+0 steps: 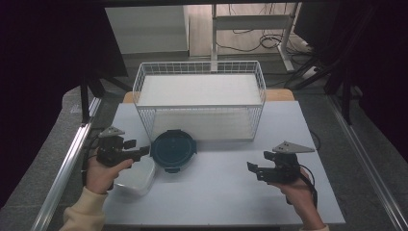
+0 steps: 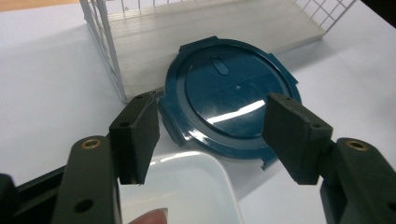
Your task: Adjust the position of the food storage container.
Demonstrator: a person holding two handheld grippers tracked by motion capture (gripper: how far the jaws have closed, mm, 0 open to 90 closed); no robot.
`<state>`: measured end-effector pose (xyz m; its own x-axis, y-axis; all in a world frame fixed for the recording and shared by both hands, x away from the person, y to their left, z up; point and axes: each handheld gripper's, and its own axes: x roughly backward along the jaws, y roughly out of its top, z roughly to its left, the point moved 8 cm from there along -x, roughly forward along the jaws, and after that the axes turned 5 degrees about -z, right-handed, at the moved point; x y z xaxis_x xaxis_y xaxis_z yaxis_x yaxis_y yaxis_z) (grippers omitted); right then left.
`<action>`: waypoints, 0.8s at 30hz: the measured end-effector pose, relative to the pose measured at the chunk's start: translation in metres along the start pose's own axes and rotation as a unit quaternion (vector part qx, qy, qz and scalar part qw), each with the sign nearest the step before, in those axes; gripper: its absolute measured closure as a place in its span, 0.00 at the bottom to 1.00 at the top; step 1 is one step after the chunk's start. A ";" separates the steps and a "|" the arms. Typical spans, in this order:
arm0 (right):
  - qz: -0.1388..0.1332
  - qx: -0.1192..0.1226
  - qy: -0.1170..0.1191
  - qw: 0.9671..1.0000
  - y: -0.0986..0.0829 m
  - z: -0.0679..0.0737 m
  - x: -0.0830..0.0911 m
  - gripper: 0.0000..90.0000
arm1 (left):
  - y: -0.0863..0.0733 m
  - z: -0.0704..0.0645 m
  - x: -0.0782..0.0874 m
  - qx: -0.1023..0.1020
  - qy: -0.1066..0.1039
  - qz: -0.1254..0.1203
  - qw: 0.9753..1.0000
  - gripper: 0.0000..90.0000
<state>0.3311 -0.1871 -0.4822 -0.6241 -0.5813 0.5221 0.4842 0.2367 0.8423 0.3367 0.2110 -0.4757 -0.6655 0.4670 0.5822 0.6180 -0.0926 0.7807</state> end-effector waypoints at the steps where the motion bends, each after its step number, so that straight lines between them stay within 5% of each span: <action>1: 0.000 -0.001 0.000 1.000 0.000 0.000 0.000 0.26 | 0.001 0.002 -0.002 0.003 0.003 0.003 1.000 0.42; 16: 0.002 -0.008 -0.008 1.000 -0.003 -0.006 -0.001 0.29 | 0.003 0.023 -0.030 0.024 0.026 0.041 0.999 0.57; 22: 0.008 -0.010 -0.006 1.000 -0.005 -0.006 -0.004 0.29 | 0.001 0.030 -0.041 0.033 0.027 0.062 0.997 0.75; 24: 0.011 -0.009 -0.005 1.000 -0.006 -0.006 -0.005 0.29 | 0.000 0.031 -0.047 0.043 0.012 0.071 0.996 0.84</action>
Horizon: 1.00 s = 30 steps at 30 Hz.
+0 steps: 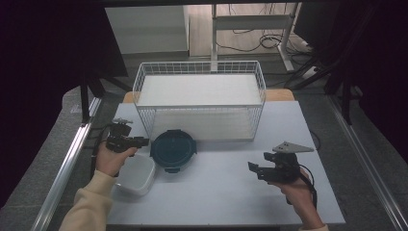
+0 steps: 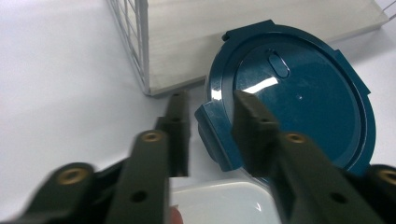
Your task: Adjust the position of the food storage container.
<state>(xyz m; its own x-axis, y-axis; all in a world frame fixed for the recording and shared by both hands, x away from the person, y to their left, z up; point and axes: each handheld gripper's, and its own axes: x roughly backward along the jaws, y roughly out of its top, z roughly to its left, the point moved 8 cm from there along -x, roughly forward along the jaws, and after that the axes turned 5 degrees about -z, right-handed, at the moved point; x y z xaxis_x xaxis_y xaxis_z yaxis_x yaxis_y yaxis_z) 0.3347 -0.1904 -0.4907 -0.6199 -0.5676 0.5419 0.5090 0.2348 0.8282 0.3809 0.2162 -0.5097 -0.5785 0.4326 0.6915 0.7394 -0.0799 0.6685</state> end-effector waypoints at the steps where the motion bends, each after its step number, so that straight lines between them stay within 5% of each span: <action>1: 0.001 0.000 0.000 1.000 0.000 0.000 -0.001 0.29 | 0.000 0.000 -0.002 0.002 -0.002 0.002 1.000 0.87; 7: 0.006 0.001 0.002 1.000 -0.003 0.001 -0.003 0.29 | -0.004 0.003 -0.015 0.002 0.007 0.031 0.999 0.97; 30: 0.015 0.005 0.000 1.000 -0.006 0.000 -0.008 0.29 | -0.014 0.010 -0.035 0.014 0.017 0.071 0.997 1.00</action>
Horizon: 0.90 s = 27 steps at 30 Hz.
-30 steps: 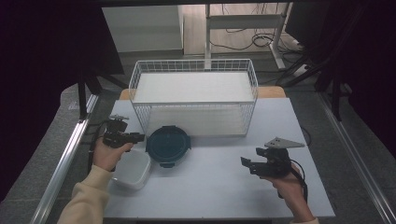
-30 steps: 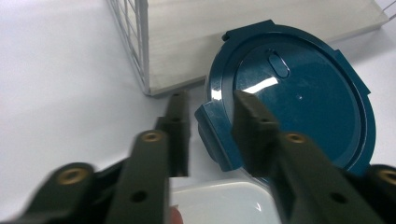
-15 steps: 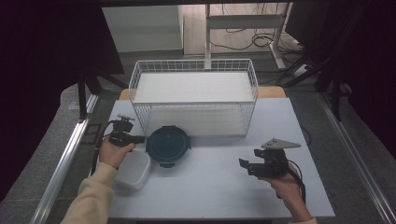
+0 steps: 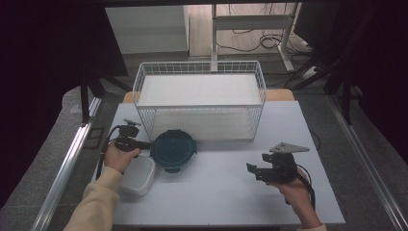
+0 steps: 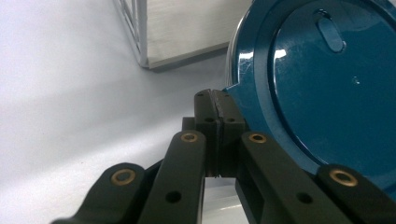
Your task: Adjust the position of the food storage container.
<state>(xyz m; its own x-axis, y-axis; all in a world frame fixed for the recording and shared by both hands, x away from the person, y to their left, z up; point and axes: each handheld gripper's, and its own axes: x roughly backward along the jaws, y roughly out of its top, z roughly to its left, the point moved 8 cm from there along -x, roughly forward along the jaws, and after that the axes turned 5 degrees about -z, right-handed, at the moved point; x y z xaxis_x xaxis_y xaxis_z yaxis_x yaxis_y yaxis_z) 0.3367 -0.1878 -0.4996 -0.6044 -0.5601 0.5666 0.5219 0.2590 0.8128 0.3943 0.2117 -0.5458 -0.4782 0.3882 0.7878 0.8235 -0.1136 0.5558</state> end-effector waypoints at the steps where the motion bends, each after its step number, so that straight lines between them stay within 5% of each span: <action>1: 0.001 0.000 0.001 1.000 0.000 0.000 0.000 0.29 | 0.000 0.000 -0.001 0.000 0.002 0.000 1.000 1.00; 20: 0.003 0.001 0.002 1.000 -0.001 -0.002 -0.001 0.30 | 0.009 -0.023 -0.010 -0.025 -0.001 0.015 1.000 1.00; 26: 0.000 0.001 0.002 1.000 0.001 -0.002 0.000 0.30 | 0.010 -0.038 -0.015 -0.028 -0.016 0.020 0.999 1.00; 27: -0.001 0.002 0.002 1.000 0.001 -0.003 0.001 0.30 | 0.009 -0.045 -0.016 -0.041 -0.024 0.024 0.999 1.00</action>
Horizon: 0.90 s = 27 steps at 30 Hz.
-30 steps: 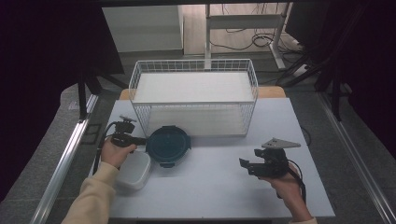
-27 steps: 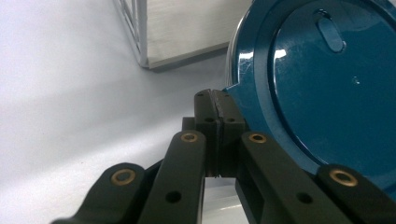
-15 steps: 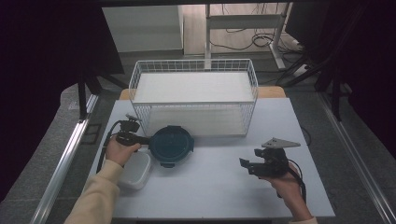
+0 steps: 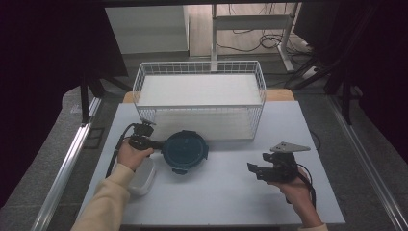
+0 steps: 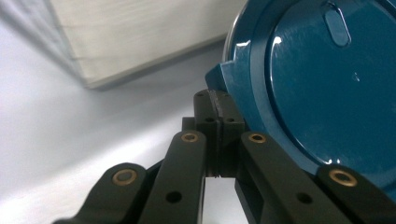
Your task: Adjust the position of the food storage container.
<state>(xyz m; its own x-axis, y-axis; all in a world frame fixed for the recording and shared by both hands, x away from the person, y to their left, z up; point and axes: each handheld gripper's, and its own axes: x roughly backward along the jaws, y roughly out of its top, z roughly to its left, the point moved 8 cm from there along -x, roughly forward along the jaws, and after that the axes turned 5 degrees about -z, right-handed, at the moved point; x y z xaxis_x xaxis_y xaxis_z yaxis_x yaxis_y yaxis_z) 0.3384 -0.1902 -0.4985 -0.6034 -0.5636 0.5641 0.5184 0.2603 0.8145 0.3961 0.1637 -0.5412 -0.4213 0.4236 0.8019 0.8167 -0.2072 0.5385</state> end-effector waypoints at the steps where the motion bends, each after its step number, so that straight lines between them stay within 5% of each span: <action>1: 0.000 0.000 0.000 1.000 0.000 0.000 0.000 0.30 | 0.000 -0.004 -0.001 -0.001 -0.002 0.000 1.000 1.00; 20: -0.005 0.000 0.000 1.000 0.003 -0.001 0.005 0.30 | 0.001 -0.044 -0.014 -0.024 -0.033 0.012 0.999 1.00; 27: -0.005 -0.002 0.000 1.000 0.004 -0.001 0.005 0.31 | 0.001 -0.062 -0.018 -0.049 -0.048 0.021 0.997 1.00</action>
<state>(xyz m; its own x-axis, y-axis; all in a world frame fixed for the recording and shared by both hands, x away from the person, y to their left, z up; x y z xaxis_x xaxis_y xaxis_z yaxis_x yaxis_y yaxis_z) 0.3380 -0.1933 -0.4926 -0.6092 -0.5662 0.5552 0.5140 0.2513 0.8202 0.3797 0.1014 -0.5389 -0.3450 0.4936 0.7983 0.7879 -0.3100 0.5321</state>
